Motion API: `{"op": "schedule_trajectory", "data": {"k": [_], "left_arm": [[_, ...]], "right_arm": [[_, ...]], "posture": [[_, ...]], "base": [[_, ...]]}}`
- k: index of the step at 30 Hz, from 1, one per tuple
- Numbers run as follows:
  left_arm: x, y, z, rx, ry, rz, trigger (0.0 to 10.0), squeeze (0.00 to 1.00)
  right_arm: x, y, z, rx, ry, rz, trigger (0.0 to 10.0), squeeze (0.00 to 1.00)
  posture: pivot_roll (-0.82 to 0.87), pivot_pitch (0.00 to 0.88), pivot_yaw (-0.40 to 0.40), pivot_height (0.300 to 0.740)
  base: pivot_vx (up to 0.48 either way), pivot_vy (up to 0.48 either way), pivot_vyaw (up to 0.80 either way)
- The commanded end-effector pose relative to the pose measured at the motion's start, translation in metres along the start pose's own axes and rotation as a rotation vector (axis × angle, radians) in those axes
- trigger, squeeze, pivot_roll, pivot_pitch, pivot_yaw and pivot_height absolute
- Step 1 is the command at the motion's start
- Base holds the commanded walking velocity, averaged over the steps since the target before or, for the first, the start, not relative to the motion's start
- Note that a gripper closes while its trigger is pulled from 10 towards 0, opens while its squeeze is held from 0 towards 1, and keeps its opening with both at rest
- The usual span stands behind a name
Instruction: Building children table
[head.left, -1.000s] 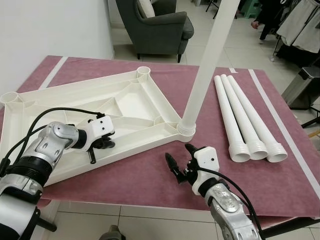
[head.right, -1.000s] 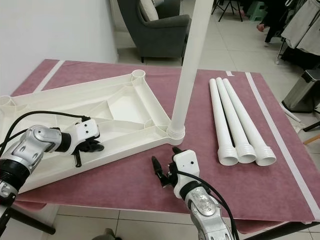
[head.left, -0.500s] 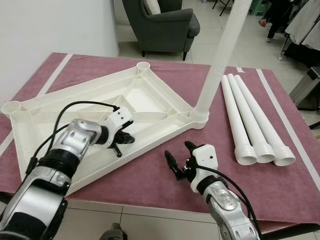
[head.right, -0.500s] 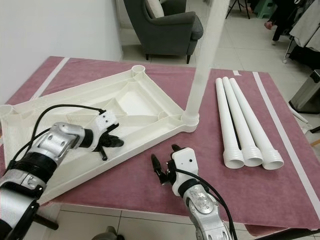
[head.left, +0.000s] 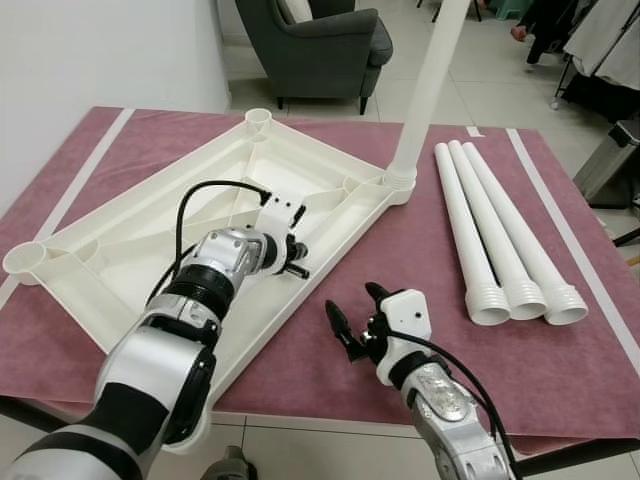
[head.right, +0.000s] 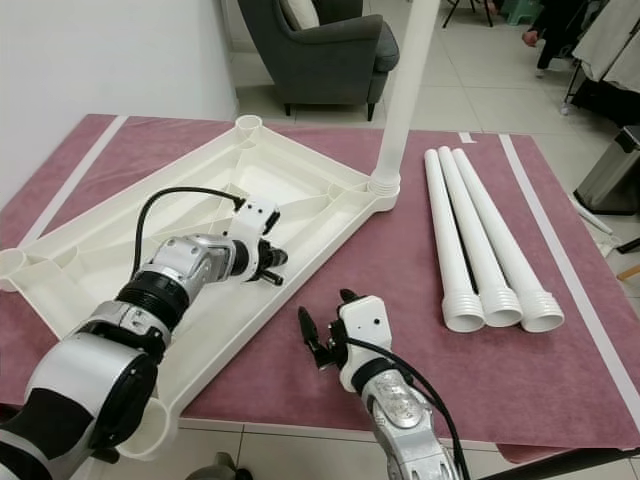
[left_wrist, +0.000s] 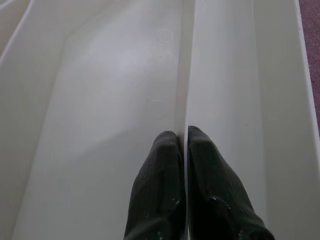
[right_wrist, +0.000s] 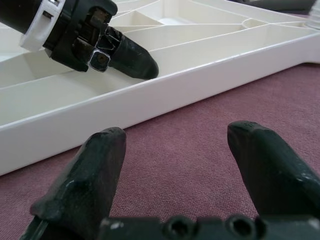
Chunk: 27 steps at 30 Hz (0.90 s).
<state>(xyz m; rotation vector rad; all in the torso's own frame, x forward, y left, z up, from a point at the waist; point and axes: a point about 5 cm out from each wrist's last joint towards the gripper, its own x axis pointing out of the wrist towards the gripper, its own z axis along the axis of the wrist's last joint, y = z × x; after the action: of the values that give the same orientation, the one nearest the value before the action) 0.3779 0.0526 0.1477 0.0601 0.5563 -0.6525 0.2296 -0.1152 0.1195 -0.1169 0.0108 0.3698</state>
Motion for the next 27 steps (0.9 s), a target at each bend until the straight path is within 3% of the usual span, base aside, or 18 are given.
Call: {"op": "schedule_trajectory", "data": {"k": [1,5,7,10,11,12,18,19,23,25,27], "left_arm": [[-0.001,0.006,0.016,0.014,-0.061,0.178,0.0,0.0],[0.003,0.001,0.017,0.041,-0.069,0.204,0.0,0.0],[0.007,-0.006,0.026,0.055,-0.148,0.212,10.0,0.0],[0.007,-0.01,0.03,0.067,-0.186,0.211,10.0,0.0],[0.008,-0.015,0.037,0.116,-0.234,0.206,10.0,0.0],[0.008,-0.02,0.04,0.162,-0.27,0.185,10.0,1.0],[0.007,-0.026,0.044,0.225,-0.324,0.149,10.0,1.0],[0.006,-0.028,0.046,0.241,-0.354,0.126,10.0,0.0],[0.002,-0.029,0.05,0.293,-0.413,0.1,10.0,0.0],[-0.003,-0.024,0.05,0.371,-0.443,0.089,10.0,0.0],[-0.013,-0.012,0.042,0.507,-0.43,0.061,10.0,0.0]], "right_arm": [[0.0,0.003,-0.002,0.002,0.012,0.007,10.0,0.0],[0.0,0.004,-0.002,0.001,0.011,0.011,10.0,0.0],[0.001,0.004,-0.002,-0.003,0.011,0.017,10.0,0.0],[0.002,0.004,-0.002,-0.005,0.011,0.019,10.0,0.0],[0.002,0.004,-0.001,-0.008,0.01,0.021,10.0,0.0],[0.003,0.003,-0.001,-0.011,0.008,0.022,10.0,0.0],[0.003,0.003,0.0,-0.015,0.005,0.024,10.0,0.0],[0.004,0.003,0.0,-0.016,0.004,0.027,10.0,0.0],[0.005,0.004,0.001,-0.019,0.002,0.032,10.0,0.0],[0.006,0.004,0.002,-0.023,-0.001,0.035,10.0,0.0],[0.006,0.002,0.004,-0.028,-0.006,0.032,10.0,0.0]], "posture": [[0.09,0.019,0.072,0.74],[0.09,0.02,0.071,0.74],[0.09,0.019,0.068,0.74],[0.09,0.019,0.068,0.74],[0.09,0.017,0.066,0.74],[0.09,0.017,0.065,0.74],[0.09,0.015,0.06,0.74],[0.09,0.014,0.056,0.74],[0.09,0.015,0.055,0.74],[0.09,0.014,0.055,0.74],[0.09,0.016,0.055,0.74]], "base": [[0.0,0.0,0.0],[0.0,0.0,0.0],[0.0,0.0,0.0],[0.0,0.0,0.0],[0.0,0.0,0.0],[0.0,0.0,0.0],[0.0,0.0,0.0],[0.0,0.0,0.0],[0.0,0.0,0.0],[0.0,0.0,0.0],[0.0,0.0,0.0]]}}
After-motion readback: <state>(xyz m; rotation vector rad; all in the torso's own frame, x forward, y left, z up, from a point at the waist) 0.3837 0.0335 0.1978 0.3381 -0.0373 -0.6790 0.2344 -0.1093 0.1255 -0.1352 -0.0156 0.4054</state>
